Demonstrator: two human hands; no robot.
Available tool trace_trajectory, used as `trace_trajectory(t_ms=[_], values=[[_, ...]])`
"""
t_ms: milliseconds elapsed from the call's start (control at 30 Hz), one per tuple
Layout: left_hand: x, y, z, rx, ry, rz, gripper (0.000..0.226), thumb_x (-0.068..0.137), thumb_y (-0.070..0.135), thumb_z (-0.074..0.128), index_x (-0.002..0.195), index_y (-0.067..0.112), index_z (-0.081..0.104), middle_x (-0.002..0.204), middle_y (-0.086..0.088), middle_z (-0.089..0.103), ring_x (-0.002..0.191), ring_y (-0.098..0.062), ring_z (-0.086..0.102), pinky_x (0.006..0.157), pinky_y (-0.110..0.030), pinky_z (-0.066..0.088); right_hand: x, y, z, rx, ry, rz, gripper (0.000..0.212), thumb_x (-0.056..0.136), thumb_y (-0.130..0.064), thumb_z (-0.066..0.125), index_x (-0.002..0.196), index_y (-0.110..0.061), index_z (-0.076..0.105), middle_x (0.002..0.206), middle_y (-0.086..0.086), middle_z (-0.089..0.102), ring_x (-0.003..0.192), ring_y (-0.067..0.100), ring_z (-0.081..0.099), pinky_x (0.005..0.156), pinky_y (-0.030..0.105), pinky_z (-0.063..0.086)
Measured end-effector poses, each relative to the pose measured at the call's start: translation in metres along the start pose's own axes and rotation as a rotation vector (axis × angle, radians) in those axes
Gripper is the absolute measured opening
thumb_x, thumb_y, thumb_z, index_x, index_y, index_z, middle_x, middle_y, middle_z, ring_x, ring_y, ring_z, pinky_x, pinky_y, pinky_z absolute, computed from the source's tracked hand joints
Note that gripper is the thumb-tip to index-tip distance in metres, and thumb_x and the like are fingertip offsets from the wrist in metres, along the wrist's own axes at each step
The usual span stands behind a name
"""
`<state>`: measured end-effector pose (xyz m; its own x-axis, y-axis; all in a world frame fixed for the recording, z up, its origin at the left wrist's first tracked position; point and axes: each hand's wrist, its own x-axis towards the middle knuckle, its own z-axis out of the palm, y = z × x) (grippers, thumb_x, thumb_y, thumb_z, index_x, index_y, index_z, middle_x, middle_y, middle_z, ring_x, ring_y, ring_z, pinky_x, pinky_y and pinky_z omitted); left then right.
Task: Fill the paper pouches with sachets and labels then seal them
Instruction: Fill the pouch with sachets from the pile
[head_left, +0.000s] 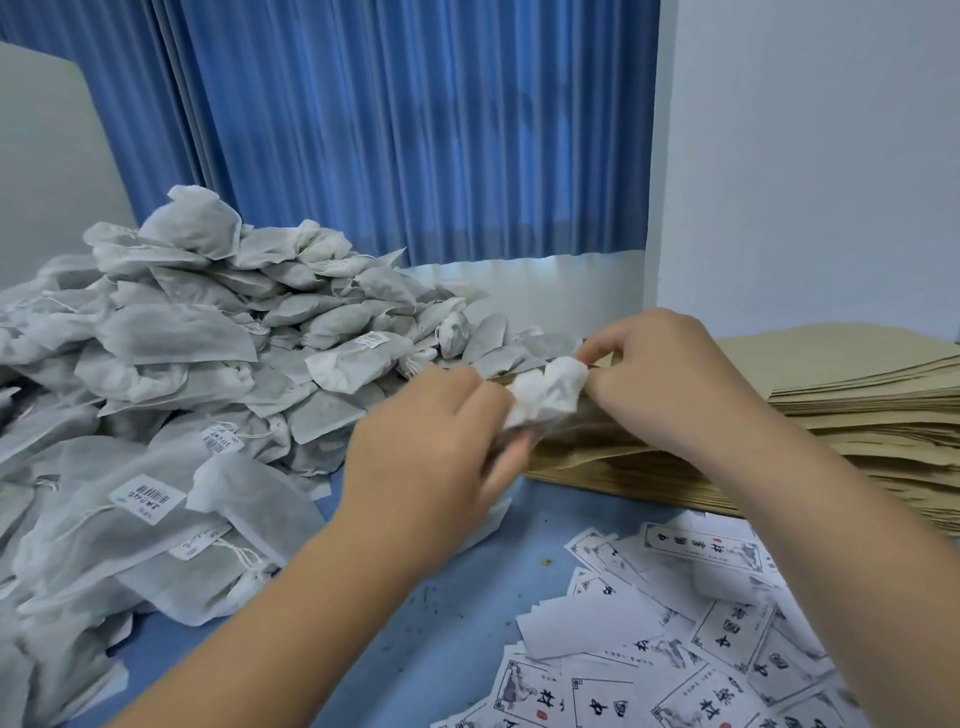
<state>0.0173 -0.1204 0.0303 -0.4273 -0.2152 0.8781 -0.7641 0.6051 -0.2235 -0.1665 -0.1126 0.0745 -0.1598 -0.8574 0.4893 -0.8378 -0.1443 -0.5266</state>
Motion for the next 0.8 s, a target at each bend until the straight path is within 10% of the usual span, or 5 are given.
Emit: trace_trajectory(t_ms=[333, 633, 800], values=[[0.006, 0.023, 0.022, 0.026, 0.074, 0.129, 0.026, 0.085, 0.014, 0.062, 0.059, 0.015, 0.063, 0.062, 0.002, 0.059, 0.059, -0.023, 0.046, 0.048, -0.031, 0.034, -0.006, -0.014, 0.003, 0.076, -0.044, -0.02, 0.022, 0.072, -0.008, 0.053, 0.07, -0.022, 0.07, 0.046, -0.009, 0.054, 0.042, 0.001, 0.051, 0.039, 0.015, 0.037], [0.038, 0.034, 0.026, -0.054, -0.289, 0.103, 0.035, 0.03, 0.005, 0.087, 0.046, 0.006, 0.055, 0.042, -0.006, 0.048, 0.027, -0.023, 0.043, 0.041, -0.014, 0.015, -0.007, -0.019, -0.002, 0.103, -0.05, -0.132, 0.027, 0.082, -0.006, 0.048, 0.083, -0.026, 0.066, 0.06, -0.014, 0.045, 0.056, -0.001, 0.043, 0.05, 0.01, 0.033], [0.047, 0.042, 0.04, -0.058, -0.681, -0.078, 0.021, 0.085, -0.001, 0.052, 0.107, 0.001, 0.054, 0.108, -0.015, 0.059, 0.097, -0.032, 0.06, 0.064, -0.031, 0.034, -0.005, -0.016, -0.007, 0.092, -0.076, -0.143, 0.03, 0.085, -0.004, 0.048, 0.093, -0.02, 0.072, 0.059, -0.018, 0.042, 0.056, -0.002, 0.042, 0.05, 0.002, 0.033]])
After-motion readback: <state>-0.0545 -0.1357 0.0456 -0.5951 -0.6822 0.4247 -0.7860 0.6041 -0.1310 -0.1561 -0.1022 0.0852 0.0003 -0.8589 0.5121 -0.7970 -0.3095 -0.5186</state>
